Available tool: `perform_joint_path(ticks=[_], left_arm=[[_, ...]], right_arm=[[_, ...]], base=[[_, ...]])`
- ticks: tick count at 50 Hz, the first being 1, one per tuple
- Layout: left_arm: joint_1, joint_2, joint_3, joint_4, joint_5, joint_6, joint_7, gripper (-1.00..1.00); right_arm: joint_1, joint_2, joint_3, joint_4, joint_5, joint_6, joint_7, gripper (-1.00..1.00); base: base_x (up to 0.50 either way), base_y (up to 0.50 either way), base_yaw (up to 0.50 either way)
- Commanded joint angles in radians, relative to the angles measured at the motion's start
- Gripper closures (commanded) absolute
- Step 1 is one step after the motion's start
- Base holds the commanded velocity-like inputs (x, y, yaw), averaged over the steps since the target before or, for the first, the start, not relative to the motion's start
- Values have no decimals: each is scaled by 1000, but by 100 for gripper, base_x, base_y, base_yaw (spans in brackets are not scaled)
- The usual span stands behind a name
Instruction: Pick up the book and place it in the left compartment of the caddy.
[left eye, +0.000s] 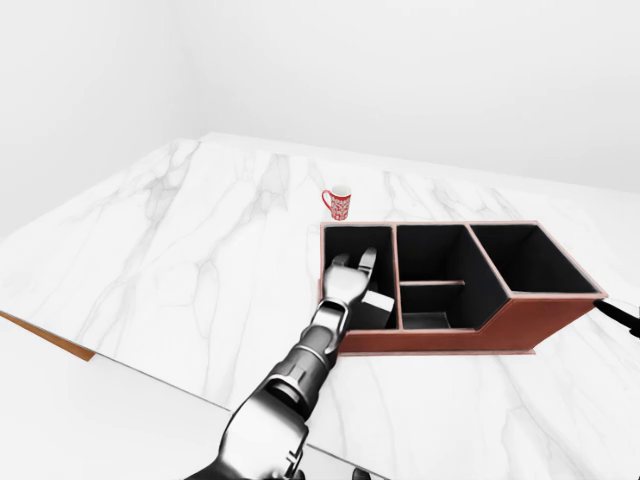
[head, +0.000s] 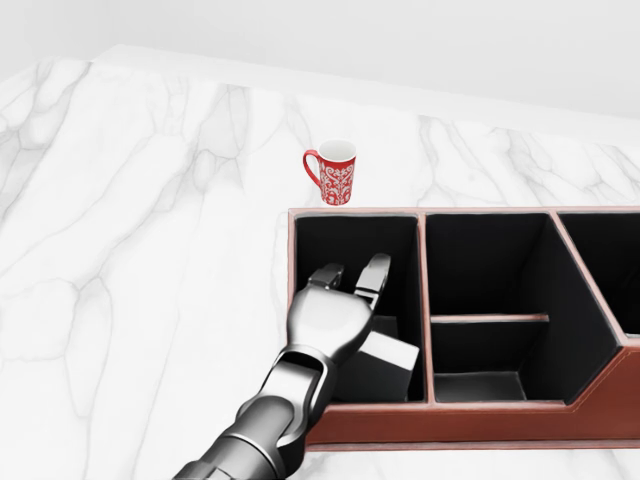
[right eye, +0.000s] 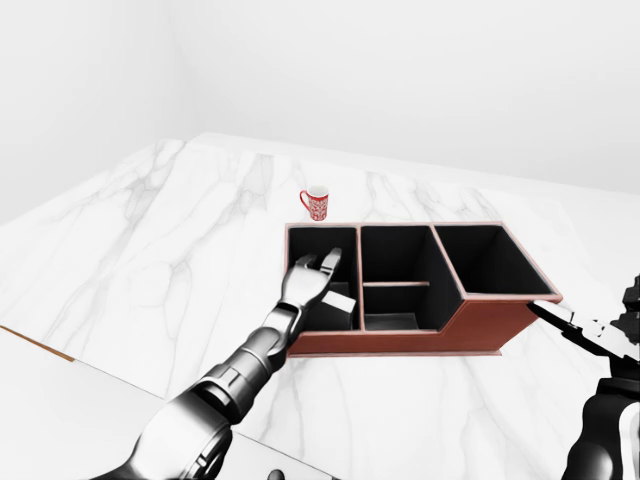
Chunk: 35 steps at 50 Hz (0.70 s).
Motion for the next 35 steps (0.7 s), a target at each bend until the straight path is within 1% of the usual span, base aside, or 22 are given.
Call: perform_joint_path(ticks=[1,3,4,7,10,12,13,14,16,18,19,21,24,25,26,27,29,31,32,35], left_arm=[[192,37,-20,-332,54,0,-73,-100],[236,43,-28,-422,78,0,-111,-100],[290,52,-40,-543,100,0,-151,-100],[368,60,-55,-725,149,0,-220,-100],[423,63,-70,-875,195,0,-273,-100],[426,61,-67,-880,200,0,-276,-100],[467,66,-91,-1032,233,0,-320,-100],[477,64,-93,-1070,248,0,-334,-100],[495,59,-100,-1152,277,0,-364,-100],[497,56,-97,-1155,281,0,-365,-100],[515,54,-114,-1276,312,0,-426,-100],[525,45,-117,-1337,328,0,-458,-100],[531,41,-119,-1384,349,0,-472,-100],[534,38,-124,-1430,358,0,-492,-100],[534,37,-124,-1458,364,0,-497,-100],[533,35,-121,-1468,362,0,-495,-100],[534,29,-119,-1501,385,0,-515,-100],[533,21,-117,-1539,359,0,-525,-100],[525,17,-112,-1565,384,0,-539,-100],[520,13,-105,-1599,361,0,-556,-100]], right_arm=[[4,3,1,5,-2,0,3,-100],[2,2,1,9,-3,0,4,-100],[1,1,2,8,-3,0,1,-100],[1,0,3,7,-3,0,-1,-100],[1,0,2,8,-4,0,0,-100],[1,0,2,8,-4,0,0,-100],[2,0,2,4,-3,0,-2,-100],[2,1,1,2,-3,0,-2,-100],[1,1,2,7,-5,0,0,-100],[1,1,3,7,-5,0,0,-100],[2,2,2,8,-4,0,1,-100],[2,2,2,8,-4,0,1,-100],[1,2,4,15,-6,0,3,-100],[0,1,5,17,-6,0,3,-100],[-1,1,6,21,-7,0,3,-100],[0,0,6,16,-5,0,2,-100],[0,0,6,18,-6,0,2,-100],[2,0,6,13,-5,0,1,-100],[3,0,4,9,-3,0,1,-100],[1,1,6,16,-7,0,3,-100]], base=[[0,0,0],[0,0,0],[0,0,0],[0,0,0],[0,0,0],[0,0,0],[0,0,0],[0,0,0],[0,0,0],[0,0,0],[0,0,0],[0,0,0],[0,0,0],[0,0,0],[0,0,0],[0,0,0],[0,0,0],[0,0,0],[0,0,0],[0,0,0]])
